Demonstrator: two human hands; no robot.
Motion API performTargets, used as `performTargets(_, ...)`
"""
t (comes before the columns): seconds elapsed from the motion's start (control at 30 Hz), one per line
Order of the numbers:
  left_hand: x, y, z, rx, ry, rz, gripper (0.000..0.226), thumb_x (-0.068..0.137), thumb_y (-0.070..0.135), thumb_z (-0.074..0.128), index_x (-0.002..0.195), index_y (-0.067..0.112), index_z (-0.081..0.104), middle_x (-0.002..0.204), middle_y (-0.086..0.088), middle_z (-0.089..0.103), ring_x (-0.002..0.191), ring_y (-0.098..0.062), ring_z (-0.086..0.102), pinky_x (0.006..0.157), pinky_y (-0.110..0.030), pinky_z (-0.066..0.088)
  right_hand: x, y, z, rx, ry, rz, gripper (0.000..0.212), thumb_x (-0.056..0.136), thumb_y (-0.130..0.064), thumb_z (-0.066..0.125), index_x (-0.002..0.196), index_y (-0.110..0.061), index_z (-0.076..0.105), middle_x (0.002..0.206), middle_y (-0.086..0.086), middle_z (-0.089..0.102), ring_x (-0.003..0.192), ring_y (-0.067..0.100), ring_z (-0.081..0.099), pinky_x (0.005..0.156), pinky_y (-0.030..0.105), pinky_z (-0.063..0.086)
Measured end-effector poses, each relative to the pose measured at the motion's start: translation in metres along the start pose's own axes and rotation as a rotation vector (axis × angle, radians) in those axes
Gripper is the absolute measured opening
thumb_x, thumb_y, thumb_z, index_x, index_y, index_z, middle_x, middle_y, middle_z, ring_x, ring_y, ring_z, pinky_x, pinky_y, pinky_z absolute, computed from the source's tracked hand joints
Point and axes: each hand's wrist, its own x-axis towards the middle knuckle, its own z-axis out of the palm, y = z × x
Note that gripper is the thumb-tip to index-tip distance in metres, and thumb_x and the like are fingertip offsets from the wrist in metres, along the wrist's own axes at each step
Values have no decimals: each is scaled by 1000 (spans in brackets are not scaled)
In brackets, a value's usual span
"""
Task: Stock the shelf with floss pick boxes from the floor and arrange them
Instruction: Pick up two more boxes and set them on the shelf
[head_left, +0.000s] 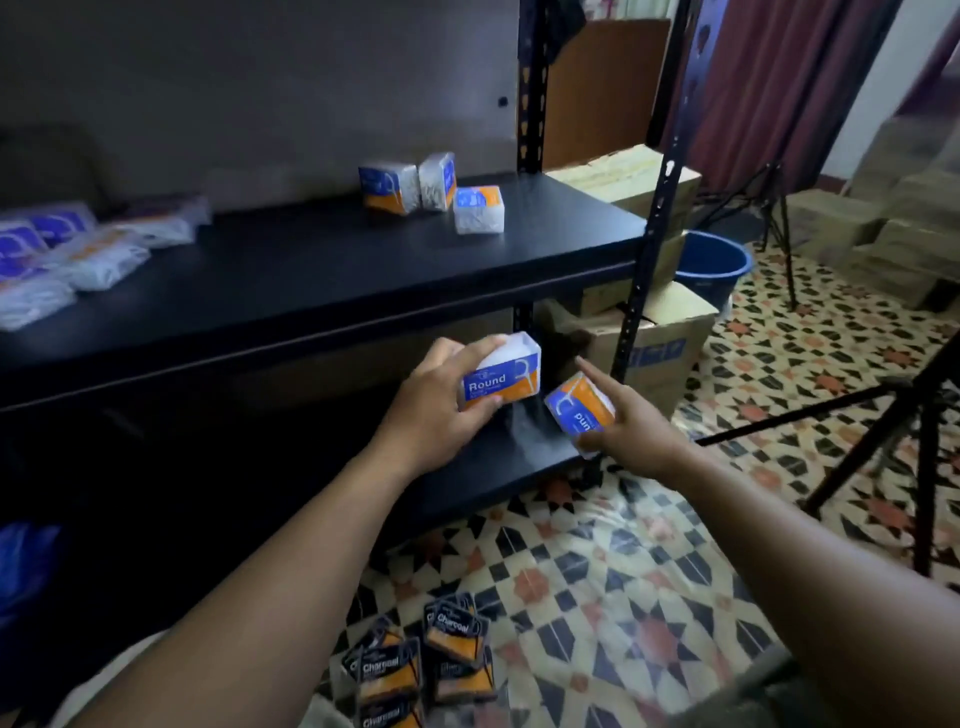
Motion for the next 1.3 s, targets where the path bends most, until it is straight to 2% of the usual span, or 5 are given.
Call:
performTargets(0.1, -27, -22, 55, 19, -203, -158, 62, 80, 25, 68, 139, 35, 52, 110, -5, 52, 106, -23, 55, 97, -28, 43, -14, 44, 17, -66, -91, 156, 98, 72, -1, 74, 146, -52, 33, 117, 12, 61, 67, 16, 56, 57, 30, 53)
performTargets(0.4, -83, -81, 170, -16, -589, -591, 62, 82, 13, 67, 141, 25, 50, 134, -7, 57, 123, -24, 52, 97, -24, 40, -33, 147, 74, -281, -321, 422, 84, 81, -5, 65, 151, -35, 31, 142, 9, 52, 107, 25, 61, 80, 30, 53)
performTargets(0.6, -96, -110, 210, -58, -707, -753, 76, 84, 28, 70, 151, 24, 34, 134, -8, 58, 109, -22, 60, 81, -22, 43, -19, 184, 95, -305, -459, 504, 86, 86, -13, 67, 155, -36, 22, 154, 12, 33, 121, 27, 51, 84, 30, 49)
performTargets(0.73, -96, -129, 205, 66, -647, -817, 68, 80, 37, 73, 141, 19, 48, 128, -10, 61, 115, -26, 58, 92, -30, 48, -15, 194, 95, -359, -412, 531, 80, 87, -19, 66, 154, -31, 25, 156, 11, 30, 122, 28, 53, 93, 34, 47)
performTargets(1.3, 27, 11, -1, 266, -269, -222, 48, 83, 57, 61, 127, 36, 59, 116, 8, 65, 103, -16, 63, 89, -36, 53, 9, -64, 4, -329, -10, -77, 45, 87, -42, 67, 130, -30, 59, 115, -5, 69, 101, 15, 65, 92, 40, 55)
